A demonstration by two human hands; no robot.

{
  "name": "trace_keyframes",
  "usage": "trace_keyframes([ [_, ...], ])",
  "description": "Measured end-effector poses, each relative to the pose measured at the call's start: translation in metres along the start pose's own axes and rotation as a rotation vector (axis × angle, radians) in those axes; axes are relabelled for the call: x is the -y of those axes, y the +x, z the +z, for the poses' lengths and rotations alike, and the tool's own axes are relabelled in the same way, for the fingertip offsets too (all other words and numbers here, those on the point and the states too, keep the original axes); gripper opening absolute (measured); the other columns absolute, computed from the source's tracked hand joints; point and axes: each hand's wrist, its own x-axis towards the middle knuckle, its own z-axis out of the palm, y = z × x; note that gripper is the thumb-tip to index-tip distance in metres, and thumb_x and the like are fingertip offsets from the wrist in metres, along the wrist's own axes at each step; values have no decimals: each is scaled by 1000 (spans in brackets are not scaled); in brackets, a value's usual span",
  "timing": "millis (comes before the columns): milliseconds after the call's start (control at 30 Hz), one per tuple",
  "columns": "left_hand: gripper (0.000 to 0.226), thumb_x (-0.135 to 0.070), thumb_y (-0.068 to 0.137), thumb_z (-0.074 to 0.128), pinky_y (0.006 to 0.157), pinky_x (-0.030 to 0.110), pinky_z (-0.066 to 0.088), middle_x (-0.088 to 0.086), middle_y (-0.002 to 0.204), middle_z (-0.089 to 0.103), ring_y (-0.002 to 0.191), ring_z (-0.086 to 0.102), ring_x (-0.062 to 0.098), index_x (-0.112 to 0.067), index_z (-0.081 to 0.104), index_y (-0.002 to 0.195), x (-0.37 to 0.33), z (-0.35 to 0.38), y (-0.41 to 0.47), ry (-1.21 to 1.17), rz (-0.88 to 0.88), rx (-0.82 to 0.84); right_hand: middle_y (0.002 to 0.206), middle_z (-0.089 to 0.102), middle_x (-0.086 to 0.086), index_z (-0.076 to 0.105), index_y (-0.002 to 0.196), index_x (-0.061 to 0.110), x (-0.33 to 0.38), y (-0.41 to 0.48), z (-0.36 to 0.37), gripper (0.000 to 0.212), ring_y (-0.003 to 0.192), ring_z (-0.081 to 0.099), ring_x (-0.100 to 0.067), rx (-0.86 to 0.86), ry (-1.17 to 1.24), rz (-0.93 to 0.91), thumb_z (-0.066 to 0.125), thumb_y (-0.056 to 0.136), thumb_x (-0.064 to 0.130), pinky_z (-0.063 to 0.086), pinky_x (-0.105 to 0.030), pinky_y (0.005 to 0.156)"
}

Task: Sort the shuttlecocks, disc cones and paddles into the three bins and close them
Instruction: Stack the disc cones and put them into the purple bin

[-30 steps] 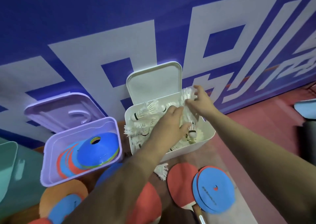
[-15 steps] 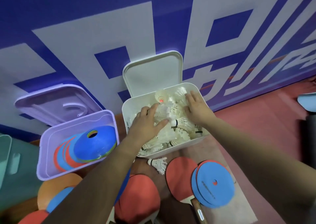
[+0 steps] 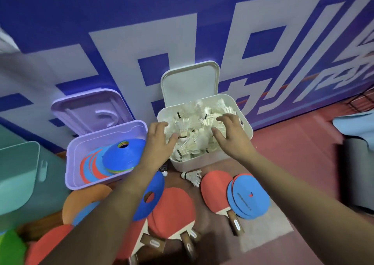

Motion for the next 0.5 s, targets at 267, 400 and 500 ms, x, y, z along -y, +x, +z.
trace_keyframes([
  [267, 7, -13, 86, 61, 81, 35, 49, 3, 92, 57, 81, 57, 16, -10, 61, 92, 38, 26, -115, -97, -77, 190, 123, 46, -3, 56, 123, 12, 2, -119, 31, 34, 110, 50, -16, -7, 37, 189, 54, 95, 32, 37, -24, 95],
  [400, 13, -19, 86, 60, 76, 30, 46, 5, 93, 62, 89, 61, 22, -10, 60, 96, 24, 59, -135, -89, -148, 435, 124, 50, -12, 56, 122, 8, -35, -166, 47, 39, 116, 49, -25, 76, -7, 424, 52, 94, 34, 33, -26, 94],
  [500, 25, -25, 86, 57, 83, 31, 45, 9, 109, 60, 99, 59, 26, -11, 58, 107, 6, 91, -138, 25, -168, 663, 132, 46, -17, 52, 129, 4, -72, -188, 43, 42, 114, 51, -30, 148, -49, 612, 51, 96, 31, 35, -29, 91],
])
